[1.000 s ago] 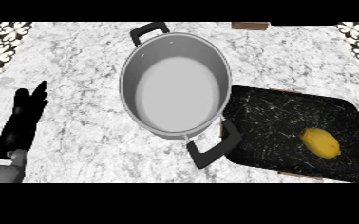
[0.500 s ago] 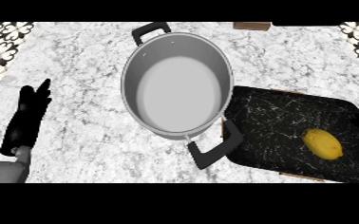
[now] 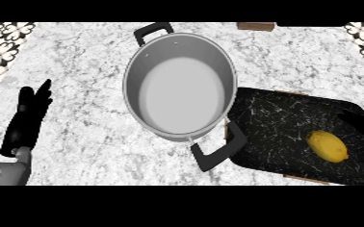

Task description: Pick the lemon from the tray and place it in the pot

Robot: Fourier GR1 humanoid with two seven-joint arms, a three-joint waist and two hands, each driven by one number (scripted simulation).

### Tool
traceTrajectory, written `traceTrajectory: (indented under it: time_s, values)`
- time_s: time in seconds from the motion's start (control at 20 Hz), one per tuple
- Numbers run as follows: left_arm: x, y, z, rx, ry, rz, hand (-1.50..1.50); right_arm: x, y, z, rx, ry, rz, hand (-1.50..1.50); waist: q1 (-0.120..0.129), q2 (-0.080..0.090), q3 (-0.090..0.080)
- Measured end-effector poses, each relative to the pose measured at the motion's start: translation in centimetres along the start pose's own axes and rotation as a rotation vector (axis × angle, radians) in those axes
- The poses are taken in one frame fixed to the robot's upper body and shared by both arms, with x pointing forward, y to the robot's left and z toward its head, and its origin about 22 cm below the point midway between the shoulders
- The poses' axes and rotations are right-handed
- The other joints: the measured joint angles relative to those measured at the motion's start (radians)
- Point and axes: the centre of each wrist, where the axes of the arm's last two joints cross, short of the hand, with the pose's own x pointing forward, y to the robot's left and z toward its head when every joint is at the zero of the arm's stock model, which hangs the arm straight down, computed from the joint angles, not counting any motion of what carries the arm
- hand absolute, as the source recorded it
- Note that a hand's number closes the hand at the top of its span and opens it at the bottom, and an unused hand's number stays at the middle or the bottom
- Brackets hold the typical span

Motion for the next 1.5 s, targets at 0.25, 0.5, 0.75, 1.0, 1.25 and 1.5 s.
traceTrajectory:
  time_s: [0.25,0.5,0.75,1.0,1.25,1.5]
  values:
    - [-0.1,-0.5,0.1,0.002,-0.002,-0.009,0.00,-0.4,2.0,-1.8,0.003,0.001,0.004,-1.50,0.000,0.000,0.000]
    - [0.1,-0.2,0.5,0.005,0.001,-0.007,0.00,-0.3,2.6,-3.2,-0.010,-0.003,0.016,-1.50,0.000,0.000,0.000]
    - [0.2,-0.5,0.4,0.004,0.002,-0.006,0.00,-0.3,3.8,-4.0,-0.002,0.033,0.037,-1.50,-0.001,0.000,0.000]
    - [-0.1,0.1,0.1,0.006,0.002,-0.005,0.00,-0.5,4.3,-5.9,0.030,0.053,0.037,-1.50,0.000,0.000,0.000]
    - [0.5,0.0,0.5,0.008,0.004,-0.011,0.00,-0.9,5.4,-7.3,0.048,0.063,0.032,-1.50,0.000,0.000,0.000]
    - [0.4,0.6,0.5,0.005,0.002,-0.008,0.00,-2.2,6.0,-7.4,0.070,0.064,0.012,-1.50,-0.001,0.000,0.000]
